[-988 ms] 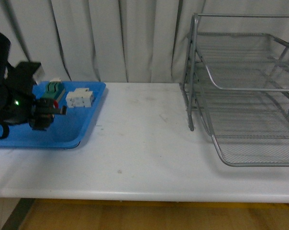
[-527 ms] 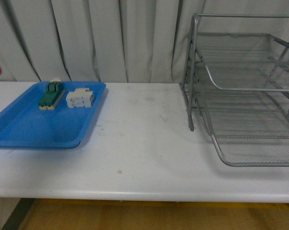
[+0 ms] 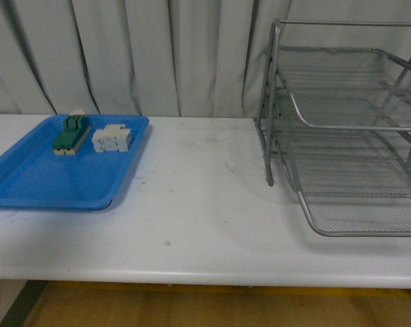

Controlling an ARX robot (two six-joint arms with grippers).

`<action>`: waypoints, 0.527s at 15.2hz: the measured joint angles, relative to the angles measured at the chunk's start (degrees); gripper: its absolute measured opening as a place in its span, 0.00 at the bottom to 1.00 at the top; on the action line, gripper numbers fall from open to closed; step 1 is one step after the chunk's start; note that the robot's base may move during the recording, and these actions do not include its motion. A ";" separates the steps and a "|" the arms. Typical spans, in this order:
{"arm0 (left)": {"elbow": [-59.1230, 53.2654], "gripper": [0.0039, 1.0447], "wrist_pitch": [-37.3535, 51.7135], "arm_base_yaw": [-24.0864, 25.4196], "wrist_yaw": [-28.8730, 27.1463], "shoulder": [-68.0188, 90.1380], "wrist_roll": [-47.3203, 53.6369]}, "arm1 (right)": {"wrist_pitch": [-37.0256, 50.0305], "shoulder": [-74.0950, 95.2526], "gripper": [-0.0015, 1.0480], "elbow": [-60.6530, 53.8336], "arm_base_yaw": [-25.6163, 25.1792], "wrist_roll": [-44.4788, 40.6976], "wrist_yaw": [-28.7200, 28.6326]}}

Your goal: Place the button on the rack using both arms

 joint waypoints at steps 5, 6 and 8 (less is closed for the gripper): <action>-0.04 0.34 0.35 -0.09 -0.31 -0.52 0.00 | 0.15 -0.02 0.94 0.00 0.00 0.00 0.04; -0.04 0.34 0.33 -0.09 -0.31 -0.50 0.02 | -0.04 -0.02 0.94 0.00 0.00 0.00 0.02; -0.04 0.34 0.20 -0.11 -0.09 -0.28 0.02 | -0.04 -0.04 0.94 0.00 0.04 0.02 0.26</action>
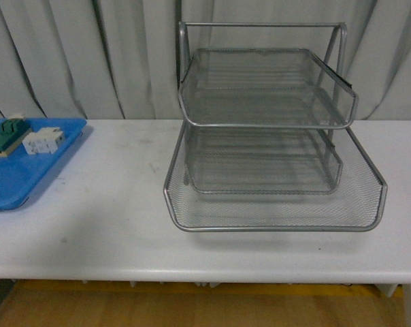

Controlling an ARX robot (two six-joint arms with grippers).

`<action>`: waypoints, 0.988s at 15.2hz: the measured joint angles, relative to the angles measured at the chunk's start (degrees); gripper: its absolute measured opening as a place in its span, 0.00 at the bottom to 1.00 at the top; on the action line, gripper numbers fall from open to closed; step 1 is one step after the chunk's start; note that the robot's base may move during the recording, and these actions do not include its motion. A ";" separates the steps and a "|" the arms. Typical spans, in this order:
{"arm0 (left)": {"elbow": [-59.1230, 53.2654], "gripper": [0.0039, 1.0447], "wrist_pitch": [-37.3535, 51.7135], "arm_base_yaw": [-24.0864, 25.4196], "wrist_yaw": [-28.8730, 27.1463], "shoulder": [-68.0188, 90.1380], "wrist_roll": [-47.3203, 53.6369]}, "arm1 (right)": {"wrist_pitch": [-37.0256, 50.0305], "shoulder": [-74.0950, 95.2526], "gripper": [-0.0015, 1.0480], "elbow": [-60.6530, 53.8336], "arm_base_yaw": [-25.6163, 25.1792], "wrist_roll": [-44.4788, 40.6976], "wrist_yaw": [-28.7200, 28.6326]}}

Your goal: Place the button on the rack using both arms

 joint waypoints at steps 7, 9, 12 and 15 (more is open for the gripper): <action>6.95 0.34 6.12 -15.80 11.02 14.82 6.64 | 0.09 0.00 0.94 0.00 0.22 -0.02 -0.07; 14.40 0.34 7.56 -22.53 12.83 26.38 8.24 | 0.09 0.00 0.94 0.00 0.22 -0.02 -0.07; 26.10 0.34 5.44 -26.69 14.58 42.03 8.55 | 0.09 0.00 0.94 0.00 0.22 -0.02 -0.07; 38.36 0.34 2.14 -28.02 14.56 54.95 7.93 | 0.09 0.00 0.94 0.00 0.22 -0.02 -0.07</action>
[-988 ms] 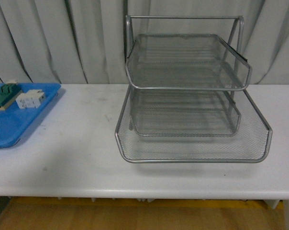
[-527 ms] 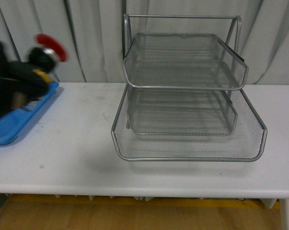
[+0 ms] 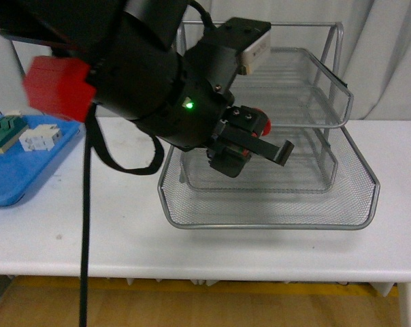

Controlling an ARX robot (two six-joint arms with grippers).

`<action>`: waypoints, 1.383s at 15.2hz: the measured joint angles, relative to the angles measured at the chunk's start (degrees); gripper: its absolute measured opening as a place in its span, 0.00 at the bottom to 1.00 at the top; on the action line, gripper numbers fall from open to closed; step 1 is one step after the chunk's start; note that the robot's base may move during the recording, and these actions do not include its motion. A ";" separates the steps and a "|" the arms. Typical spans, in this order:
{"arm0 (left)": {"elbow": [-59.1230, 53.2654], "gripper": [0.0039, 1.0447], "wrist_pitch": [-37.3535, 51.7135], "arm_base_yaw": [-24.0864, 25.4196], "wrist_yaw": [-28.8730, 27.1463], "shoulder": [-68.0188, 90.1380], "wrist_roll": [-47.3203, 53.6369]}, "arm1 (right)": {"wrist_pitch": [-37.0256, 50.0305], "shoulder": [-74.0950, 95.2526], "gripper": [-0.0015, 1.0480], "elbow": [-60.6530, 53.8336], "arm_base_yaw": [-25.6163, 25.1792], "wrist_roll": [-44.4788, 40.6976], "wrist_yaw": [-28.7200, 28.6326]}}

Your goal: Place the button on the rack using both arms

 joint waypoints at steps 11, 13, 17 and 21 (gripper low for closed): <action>-1.95 0.87 4.85 1.18 3.80 2.60 -4.33 | 0.00 0.00 0.94 0.00 0.00 0.00 0.00; -14.95 0.93 15.87 4.96 6.25 -12.37 -8.70 | 0.00 0.00 0.94 0.00 0.00 0.00 0.00; -41.09 0.57 56.08 8.68 -24.46 -20.17 -9.81 | -0.04 0.00 0.94 0.00 0.00 0.00 -0.17; -53.11 0.10 59.78 15.65 -19.80 -33.97 -9.81 | -0.02 0.00 0.94 0.00 0.00 0.00 -0.20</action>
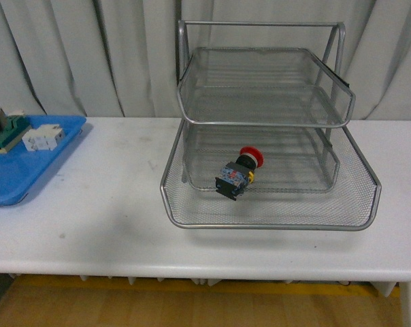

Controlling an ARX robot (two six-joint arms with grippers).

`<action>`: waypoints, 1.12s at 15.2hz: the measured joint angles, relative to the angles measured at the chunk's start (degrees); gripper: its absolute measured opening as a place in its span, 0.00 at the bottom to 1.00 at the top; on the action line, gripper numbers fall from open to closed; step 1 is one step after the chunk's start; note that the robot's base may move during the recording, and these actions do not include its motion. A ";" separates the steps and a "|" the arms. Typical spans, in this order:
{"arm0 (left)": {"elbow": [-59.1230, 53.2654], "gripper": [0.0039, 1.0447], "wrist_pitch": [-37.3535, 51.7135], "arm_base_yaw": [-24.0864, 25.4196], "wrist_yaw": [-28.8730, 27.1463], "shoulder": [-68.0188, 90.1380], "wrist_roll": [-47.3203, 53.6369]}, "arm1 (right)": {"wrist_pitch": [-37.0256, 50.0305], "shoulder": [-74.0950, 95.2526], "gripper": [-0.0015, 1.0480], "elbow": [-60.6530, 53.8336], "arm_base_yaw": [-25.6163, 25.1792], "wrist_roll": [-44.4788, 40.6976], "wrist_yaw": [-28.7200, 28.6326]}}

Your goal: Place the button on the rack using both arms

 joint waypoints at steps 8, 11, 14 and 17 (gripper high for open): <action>-13.53 0.01 -7.21 7.93 7.96 -19.10 0.00 | 0.00 0.00 0.94 0.00 0.00 0.00 0.02; -14.56 0.01 -14.86 13.40 12.59 -29.03 -0.09 | 0.00 0.00 0.94 0.00 0.00 0.00 0.02; -15.28 0.01 -22.58 13.09 13.33 -37.97 -0.07 | 0.00 0.00 0.94 0.00 0.00 0.00 0.02; -15.28 0.01 -29.33 13.09 13.33 -45.22 -0.09 | 0.00 0.00 0.94 0.00 0.00 0.00 0.02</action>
